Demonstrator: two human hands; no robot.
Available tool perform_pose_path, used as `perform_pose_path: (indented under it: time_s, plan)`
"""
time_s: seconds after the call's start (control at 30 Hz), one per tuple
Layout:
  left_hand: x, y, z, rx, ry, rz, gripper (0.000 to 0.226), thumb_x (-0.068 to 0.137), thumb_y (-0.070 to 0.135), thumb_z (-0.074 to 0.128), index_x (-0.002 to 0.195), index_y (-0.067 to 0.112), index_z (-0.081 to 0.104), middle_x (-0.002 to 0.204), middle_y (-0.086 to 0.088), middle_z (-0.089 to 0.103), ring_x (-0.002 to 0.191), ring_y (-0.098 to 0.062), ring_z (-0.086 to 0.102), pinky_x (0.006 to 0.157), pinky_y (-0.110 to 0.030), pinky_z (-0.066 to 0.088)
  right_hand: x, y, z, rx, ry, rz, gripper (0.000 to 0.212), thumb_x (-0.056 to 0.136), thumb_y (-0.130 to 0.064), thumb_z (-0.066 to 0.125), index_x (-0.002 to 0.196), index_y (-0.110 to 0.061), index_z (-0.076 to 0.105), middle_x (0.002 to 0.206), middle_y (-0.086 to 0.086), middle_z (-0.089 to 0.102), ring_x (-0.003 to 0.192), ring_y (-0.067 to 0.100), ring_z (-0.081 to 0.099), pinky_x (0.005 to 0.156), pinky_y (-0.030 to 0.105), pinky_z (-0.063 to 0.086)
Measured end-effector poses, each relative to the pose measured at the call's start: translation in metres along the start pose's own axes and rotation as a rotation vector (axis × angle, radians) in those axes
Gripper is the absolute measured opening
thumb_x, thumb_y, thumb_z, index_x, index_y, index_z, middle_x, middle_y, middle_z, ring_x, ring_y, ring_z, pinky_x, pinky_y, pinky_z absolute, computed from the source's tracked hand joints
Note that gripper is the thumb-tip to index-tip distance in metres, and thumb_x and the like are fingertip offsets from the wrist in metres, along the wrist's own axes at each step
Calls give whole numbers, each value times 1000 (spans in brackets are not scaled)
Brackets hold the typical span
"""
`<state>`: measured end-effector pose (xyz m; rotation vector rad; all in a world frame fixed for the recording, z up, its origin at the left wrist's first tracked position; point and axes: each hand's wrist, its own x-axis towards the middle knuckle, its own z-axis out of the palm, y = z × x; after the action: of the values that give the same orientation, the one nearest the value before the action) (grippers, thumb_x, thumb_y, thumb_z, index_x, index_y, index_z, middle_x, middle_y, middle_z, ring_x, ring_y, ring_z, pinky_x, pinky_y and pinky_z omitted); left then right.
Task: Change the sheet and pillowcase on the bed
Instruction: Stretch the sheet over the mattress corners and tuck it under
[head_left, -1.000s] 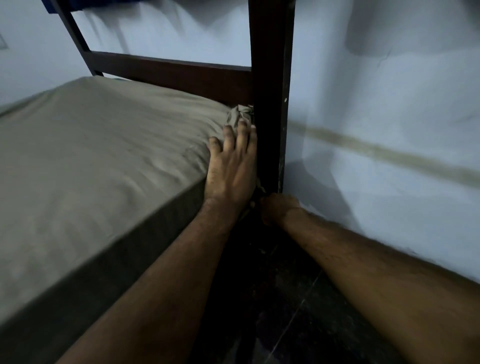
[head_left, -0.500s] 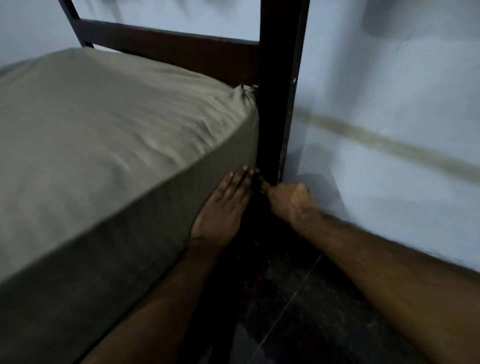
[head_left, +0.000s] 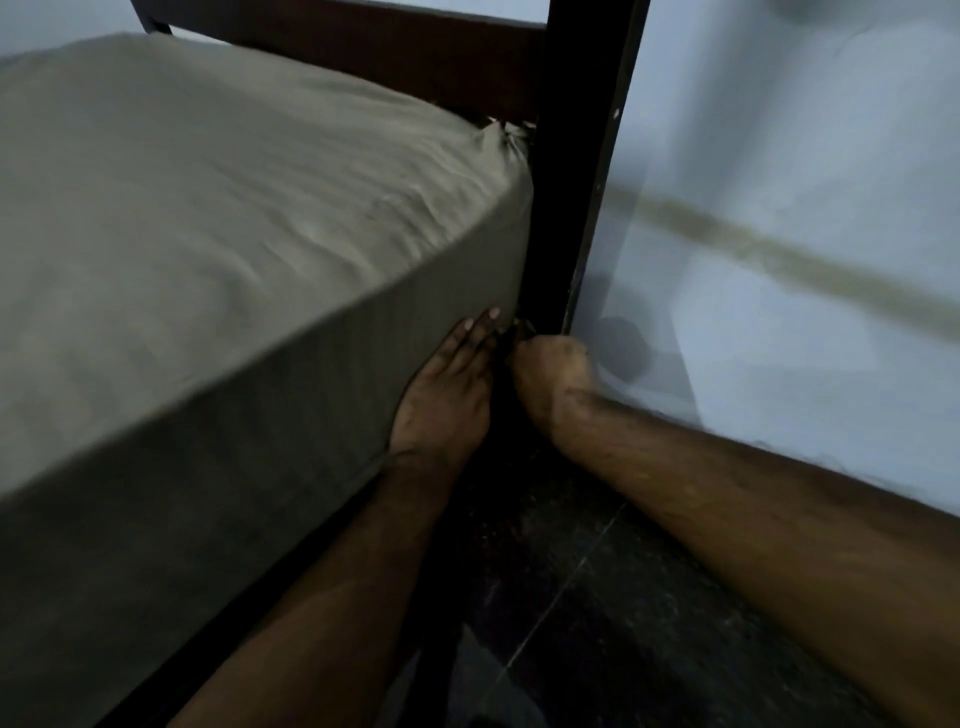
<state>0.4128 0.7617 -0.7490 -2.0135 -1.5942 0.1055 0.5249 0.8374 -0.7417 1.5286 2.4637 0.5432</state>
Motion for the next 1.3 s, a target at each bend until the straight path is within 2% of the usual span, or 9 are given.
perform_pose_path:
  time_s: [0.2, 0.37, 0.47, 0.57, 0.7, 0.83, 0.97, 1.1, 1.3]
  plan:
    - [0, -1, -1, -3, -71, -4, 74, 89, 16, -3, 157, 2, 23, 167, -7, 14, 155, -27, -7, 116, -42, -24, 4, 15, 4, -85, -26, -41, 32, 104, -11, 40, 119, -19, 66, 111, 0, 71, 98, 23, 69, 50, 23, 30]
    - [1, 2, -8, -46, -141, 0, 74, 88, 21, 0, 156, 6, 26, 167, -8, 15, 155, -28, -5, 116, -41, -25, -4, 20, -29, -10, -72, -96, 33, 105, -14, 38, 126, -13, 63, 126, 6, 66, 113, 28, 65, 84, 36, 51]
    - [4, 7, -45, -303, -124, -160, 54, 95, 23, 34, 144, 11, 52, 154, -10, 45, 149, -27, 31, 121, -37, 9, -12, 30, -66, 124, 136, -75, 30, 102, -19, 41, 115, -12, 67, 115, 10, 69, 105, 33, 67, 76, 35, 49]
    - [18, -11, -93, -568, -47, -285, 25, 92, 24, 56, 109, 14, 71, 118, -9, 67, 114, -31, 59, 96, -37, 43, -15, 44, -107, 366, 380, 36, 25, 100, -21, 45, 112, -14, 65, 107, 14, 66, 99, 37, 66, 70, 37, 45]
    - [24, -47, -140, -589, 227, -313, 19, 88, 27, 59, 82, 12, 69, 90, -10, 70, 85, -34, 66, 64, -38, 48, -4, 60, -142, 789, 766, 56, 21, 93, -18, 46, 103, -9, 62, 106, 12, 61, 94, 33, 61, 72, 40, 49]
    - [17, -91, -158, -403, 373, -335, 28, 83, 35, 55, 84, 12, 71, 95, -11, 66, 94, -33, 61, 78, -41, 45, 18, 58, -171, 953, 487, -152, 37, 105, -27, 38, 126, -9, 63, 127, 13, 64, 120, 30, 57, 102, 36, 42]
    - [10, -151, -140, -613, -179, -588, 65, 98, 61, 38, 139, 14, 54, 153, -12, 42, 142, -31, 36, 115, -45, 26, 48, 34, -179, 576, 288, -207, 47, 106, -46, 26, 132, -21, 57, 140, 7, 57, 129, 30, 49, 113, 49, 29]
    - [14, -172, -118, -644, -304, -550, 84, 95, 76, 19, 161, 24, 18, 169, -1, 12, 155, -24, 11, 123, -44, 11, 77, 20, -183, 510, 275, -62, 46, 102, -45, 29, 135, -26, 55, 144, 1, 53, 134, 24, 47, 111, 43, 31]
    - [31, -180, -105, -655, -348, -619, 79, 95, 75, 17, 161, 31, 11, 169, 7, 6, 155, -19, 5, 124, -46, 8, 112, 3, -194, 586, 16, 284, 61, 104, -47, 27, 144, -6, 48, 149, 20, 47, 138, 41, 41, 115, 56, 22]
